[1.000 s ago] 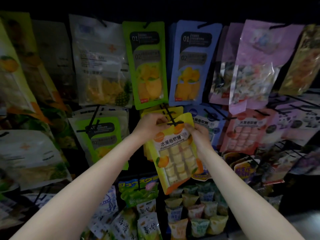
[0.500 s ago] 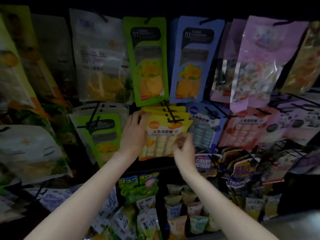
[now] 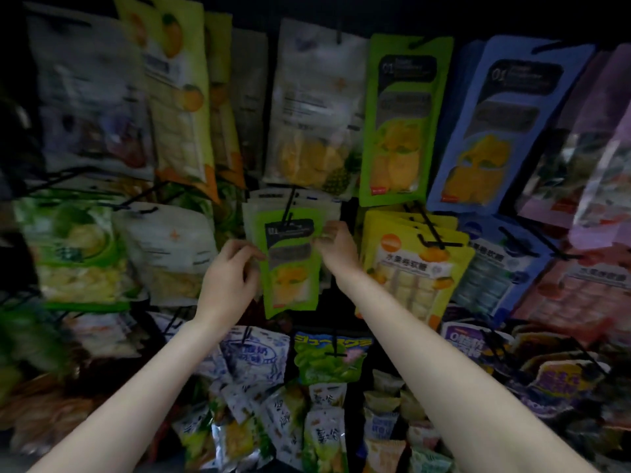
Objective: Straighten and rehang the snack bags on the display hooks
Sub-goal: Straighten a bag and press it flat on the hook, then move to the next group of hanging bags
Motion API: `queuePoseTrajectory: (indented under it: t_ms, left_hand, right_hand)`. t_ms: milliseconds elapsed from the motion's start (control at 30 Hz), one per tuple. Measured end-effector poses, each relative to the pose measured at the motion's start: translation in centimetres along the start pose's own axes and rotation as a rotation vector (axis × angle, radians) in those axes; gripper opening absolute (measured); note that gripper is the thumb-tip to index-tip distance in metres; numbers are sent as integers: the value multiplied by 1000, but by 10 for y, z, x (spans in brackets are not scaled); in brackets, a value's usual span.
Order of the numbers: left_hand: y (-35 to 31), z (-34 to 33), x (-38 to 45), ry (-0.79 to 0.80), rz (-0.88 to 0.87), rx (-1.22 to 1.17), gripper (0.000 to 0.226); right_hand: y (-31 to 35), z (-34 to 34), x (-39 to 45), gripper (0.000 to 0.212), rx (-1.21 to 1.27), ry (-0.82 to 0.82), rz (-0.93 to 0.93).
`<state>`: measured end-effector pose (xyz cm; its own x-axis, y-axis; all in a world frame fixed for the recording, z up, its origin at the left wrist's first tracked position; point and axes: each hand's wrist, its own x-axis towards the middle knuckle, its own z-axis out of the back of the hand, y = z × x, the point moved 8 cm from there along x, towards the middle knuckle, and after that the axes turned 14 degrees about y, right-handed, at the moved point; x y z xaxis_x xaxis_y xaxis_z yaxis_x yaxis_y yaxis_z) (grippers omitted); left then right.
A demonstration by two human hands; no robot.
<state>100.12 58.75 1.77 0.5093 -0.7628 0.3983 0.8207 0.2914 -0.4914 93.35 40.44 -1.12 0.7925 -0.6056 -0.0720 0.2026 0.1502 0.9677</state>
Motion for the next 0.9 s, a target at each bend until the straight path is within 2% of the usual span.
queuePoseTrajectory:
  t_ms: [67, 133, 200, 400, 500, 533, 567, 600, 633, 700, 800, 833, 900]
  left_hand:
    - [5, 12, -2, -37, 19, -34, 19]
    - [9, 20, -1, -59, 27, -61, 19]
    - [12, 27, 1, -78, 28, -81, 19]
    - [3, 51, 7, -130, -17, -182, 21]
    - [-8, 57, 15, -152, -40, -258, 20]
    - [-14, 58, 18, -156, -59, -285, 18]
    - [-22, 59, 20, -157, -86, -309, 17]
    - [-31, 60, 22, -155, -123, -331, 14]
    - [-40, 61, 24, -150, -166, -348, 12]
    - [-58, 59, 29, -114, -256, -363, 11]
    - [-83, 49, 44, 14, -328, -380, 23]
    - [-91, 46, 49, 45, -347, -388, 27]
    - [-107, 43, 60, 65, -380, -386, 33]
  right_hand:
    - [2, 2, 4, 38, 5, -27, -36]
    - [8, 2, 4, 29, -107, -14, -53]
    - [16, -1, 0, 21, -257, 14, -9]
    - [32, 2, -36, 4, -363, 188, 118]
    - [58, 4, -56, 19, -508, 255, 199]
    - [64, 7, -60, 8, -547, 257, 213]
    - [67, 13, -64, 12, -579, 248, 219]
    - [70, 21, -68, 29, -587, 222, 223]
    - [73, 31, -71, 35, -560, 197, 234]
    - [82, 56, -79, 29, -507, 108, 279]
    - [100, 93, -89, 10, -403, -34, 328]
    - [107, 106, -92, 12, -399, -99, 350]
    - [121, 132, -95, 34, -381, -241, 397]
